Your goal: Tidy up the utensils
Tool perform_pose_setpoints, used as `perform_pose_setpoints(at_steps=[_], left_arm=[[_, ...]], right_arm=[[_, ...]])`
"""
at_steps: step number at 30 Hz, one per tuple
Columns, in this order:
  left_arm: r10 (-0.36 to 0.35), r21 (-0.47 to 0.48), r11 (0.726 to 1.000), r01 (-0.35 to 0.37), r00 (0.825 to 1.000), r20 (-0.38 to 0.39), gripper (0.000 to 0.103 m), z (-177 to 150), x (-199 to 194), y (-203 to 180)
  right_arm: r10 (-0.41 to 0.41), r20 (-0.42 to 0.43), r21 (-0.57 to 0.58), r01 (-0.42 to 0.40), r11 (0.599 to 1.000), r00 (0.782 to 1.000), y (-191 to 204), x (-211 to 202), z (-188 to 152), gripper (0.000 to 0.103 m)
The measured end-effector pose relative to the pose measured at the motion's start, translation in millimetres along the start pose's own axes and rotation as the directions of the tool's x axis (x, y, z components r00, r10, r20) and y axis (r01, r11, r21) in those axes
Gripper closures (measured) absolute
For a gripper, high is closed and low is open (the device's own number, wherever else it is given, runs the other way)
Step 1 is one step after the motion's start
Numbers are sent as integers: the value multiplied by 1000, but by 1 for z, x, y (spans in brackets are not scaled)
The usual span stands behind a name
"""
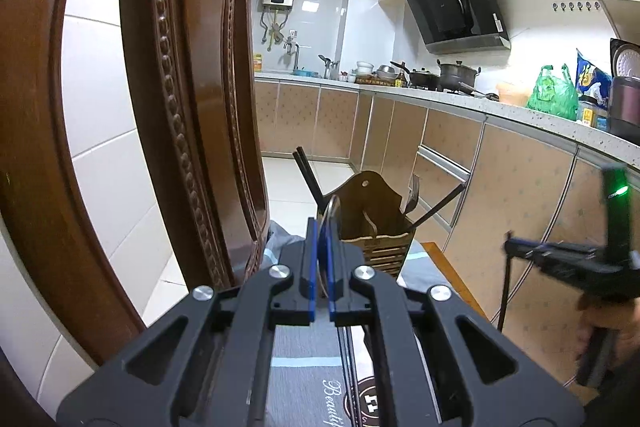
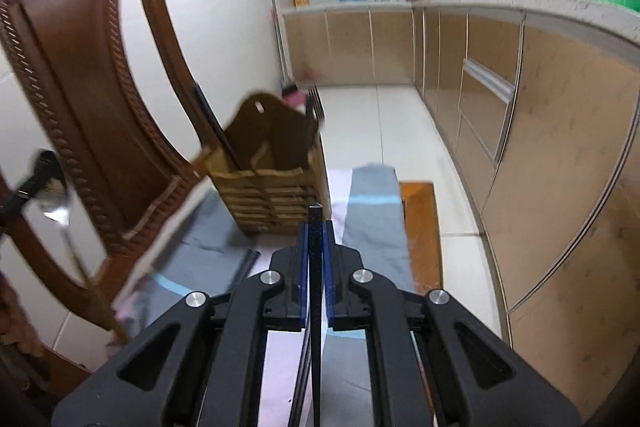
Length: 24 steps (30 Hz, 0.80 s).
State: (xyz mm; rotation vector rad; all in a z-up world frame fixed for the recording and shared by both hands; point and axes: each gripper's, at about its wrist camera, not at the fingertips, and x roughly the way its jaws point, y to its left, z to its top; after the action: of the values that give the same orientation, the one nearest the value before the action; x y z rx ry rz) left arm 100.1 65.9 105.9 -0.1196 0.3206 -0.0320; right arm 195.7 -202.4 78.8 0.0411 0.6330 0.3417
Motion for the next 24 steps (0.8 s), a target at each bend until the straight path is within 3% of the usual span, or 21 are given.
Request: perform_pose_setpoints(at_steps=[4, 11, 24], left_arm=[[-9, 2, 1000, 9, 1000, -2, 100, 1, -3, -5], [-2, 7, 1000, 2, 1000, -15, 100, 1, 1, -12], [2, -3, 1000, -2, 1000, -26, 99, 3, 9, -8]], right_arm=[[36, 69, 4, -36, 999, 997, 4, -42, 7, 96], [77, 221, 10, -81, 997, 972, 10, -104, 16, 96], [76, 189, -22, -73, 997, 979, 22, -101, 9, 96]])
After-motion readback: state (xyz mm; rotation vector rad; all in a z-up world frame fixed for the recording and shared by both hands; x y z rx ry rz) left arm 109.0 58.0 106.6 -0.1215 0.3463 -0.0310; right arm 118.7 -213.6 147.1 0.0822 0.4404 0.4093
